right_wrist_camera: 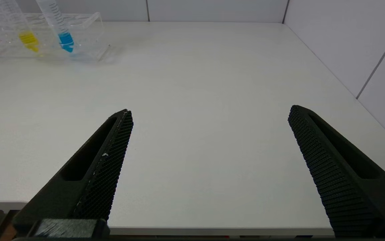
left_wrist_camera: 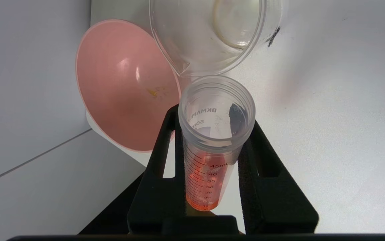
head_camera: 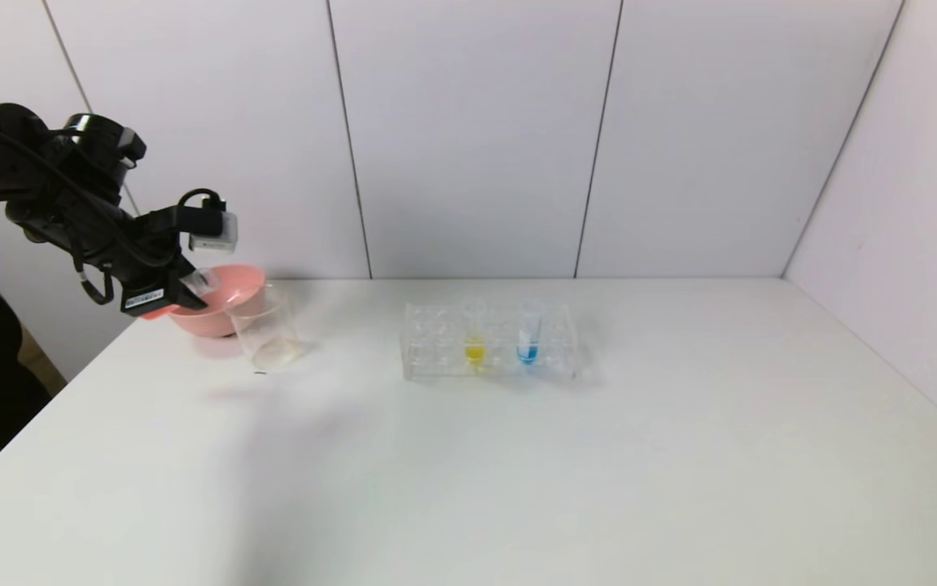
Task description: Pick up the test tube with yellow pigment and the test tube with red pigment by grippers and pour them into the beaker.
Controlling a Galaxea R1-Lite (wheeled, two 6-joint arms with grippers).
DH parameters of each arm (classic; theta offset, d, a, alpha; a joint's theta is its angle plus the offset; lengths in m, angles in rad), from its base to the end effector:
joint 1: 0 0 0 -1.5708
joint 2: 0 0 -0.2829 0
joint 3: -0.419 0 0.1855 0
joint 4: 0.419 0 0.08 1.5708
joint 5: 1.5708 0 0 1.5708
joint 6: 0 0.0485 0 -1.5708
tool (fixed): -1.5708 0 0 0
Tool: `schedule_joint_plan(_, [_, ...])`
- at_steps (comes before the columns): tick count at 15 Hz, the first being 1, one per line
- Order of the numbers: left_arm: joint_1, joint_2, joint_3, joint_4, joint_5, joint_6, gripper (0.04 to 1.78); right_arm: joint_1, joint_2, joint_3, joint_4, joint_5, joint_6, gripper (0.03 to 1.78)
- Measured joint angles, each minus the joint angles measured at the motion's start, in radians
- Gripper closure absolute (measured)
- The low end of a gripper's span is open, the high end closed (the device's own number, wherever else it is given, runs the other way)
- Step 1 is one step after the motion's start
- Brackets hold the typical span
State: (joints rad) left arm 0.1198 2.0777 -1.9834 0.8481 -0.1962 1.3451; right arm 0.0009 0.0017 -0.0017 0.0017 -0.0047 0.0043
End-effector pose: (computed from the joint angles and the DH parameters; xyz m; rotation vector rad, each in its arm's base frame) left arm 0.3865 0.0370 0.2033 1.0938 0.7225 -0.6708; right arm 0.0151 -0.0002 0.0757 0.0043 0.0017 -0.0038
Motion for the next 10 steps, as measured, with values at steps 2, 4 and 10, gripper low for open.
schedule_joint_plan(2, [-0.006,0.000,0.000,-0.001,0.003,-0.001,1.37,0.000,0.000,0.000,0.000,0.000,0.000,0.11])
schedule_joint_plan(4, [-0.015,0.000,0.000,-0.004,0.005,0.000,1.37,0.000,0.000,0.000,0.000,0.000,0.000,0.11])
schedule_joint_plan(10, [-0.028,0.005,0.000,-0.007,0.077,-0.001,1.37,0.000,0.000,0.000,0.000,0.000,0.000,0.11])
